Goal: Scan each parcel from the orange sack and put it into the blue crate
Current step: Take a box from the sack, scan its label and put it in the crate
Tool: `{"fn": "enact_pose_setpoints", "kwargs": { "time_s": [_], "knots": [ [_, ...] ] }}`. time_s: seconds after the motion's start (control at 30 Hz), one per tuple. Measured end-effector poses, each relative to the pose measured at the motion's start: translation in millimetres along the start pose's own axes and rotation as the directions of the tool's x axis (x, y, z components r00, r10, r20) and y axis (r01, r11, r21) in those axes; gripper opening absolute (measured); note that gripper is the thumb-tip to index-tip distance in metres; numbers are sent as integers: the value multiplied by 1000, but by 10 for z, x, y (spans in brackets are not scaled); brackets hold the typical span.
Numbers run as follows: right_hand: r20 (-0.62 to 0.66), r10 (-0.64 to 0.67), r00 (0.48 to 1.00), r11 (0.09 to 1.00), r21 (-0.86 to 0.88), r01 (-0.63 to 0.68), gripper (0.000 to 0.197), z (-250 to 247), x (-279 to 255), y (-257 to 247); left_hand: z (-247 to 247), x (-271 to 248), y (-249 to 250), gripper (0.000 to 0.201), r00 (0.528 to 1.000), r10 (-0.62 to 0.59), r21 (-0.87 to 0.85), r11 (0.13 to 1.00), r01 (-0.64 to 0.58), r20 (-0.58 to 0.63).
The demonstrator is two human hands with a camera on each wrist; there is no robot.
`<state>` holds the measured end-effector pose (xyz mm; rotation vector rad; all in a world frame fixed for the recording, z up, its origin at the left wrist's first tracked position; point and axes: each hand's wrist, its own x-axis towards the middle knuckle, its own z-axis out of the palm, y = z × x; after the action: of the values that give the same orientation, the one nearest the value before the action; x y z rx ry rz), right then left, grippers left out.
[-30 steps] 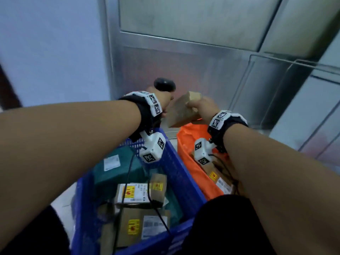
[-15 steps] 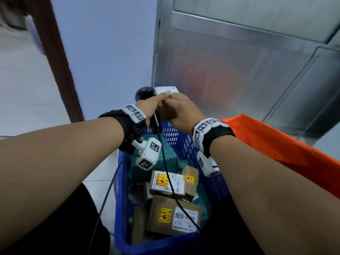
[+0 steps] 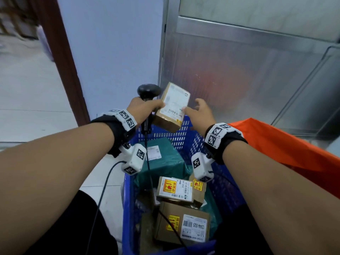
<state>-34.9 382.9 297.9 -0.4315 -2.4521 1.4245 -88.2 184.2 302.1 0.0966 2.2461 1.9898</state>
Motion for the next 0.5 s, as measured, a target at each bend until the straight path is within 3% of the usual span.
{"fn": "enact_pose_setpoints", "kwargs": {
  "time_s": [0.1, 0.2, 0.27, 0.33, 0.4, 0.5],
  "knots": [
    [-9, -109, 994, 990, -90, 107, 76, -174, -31, 44, -26, -41, -18, 15, 988, 41, 291, 953, -83, 147],
    [238, -26, 971, 1000, -10, 29, 77, -261, -102, 49, 7, -145, 14, 16, 959, 18, 412, 901, -138, 283],
    [382, 58, 922, 997, 21, -71, 60, -286, -137, 90, 50, -176, 37, 20, 942, 5, 439, 884, -161, 337],
    [420, 117, 900, 987, 51, -153, 36, -338, -147, 136, 80, -185, 39, 29, 934, 17, 440, 879, -185, 358],
    [324, 169, 931, 982, 22, -186, 36, -412, -98, 184, 93, -182, 18, 31, 940, 47, 439, 876, -201, 337],
    [30, 229, 973, 973, -24, -228, 45, -510, 48, 280, 109, -191, -10, 12, 955, 121, 410, 883, -228, 272]
  ]
}}
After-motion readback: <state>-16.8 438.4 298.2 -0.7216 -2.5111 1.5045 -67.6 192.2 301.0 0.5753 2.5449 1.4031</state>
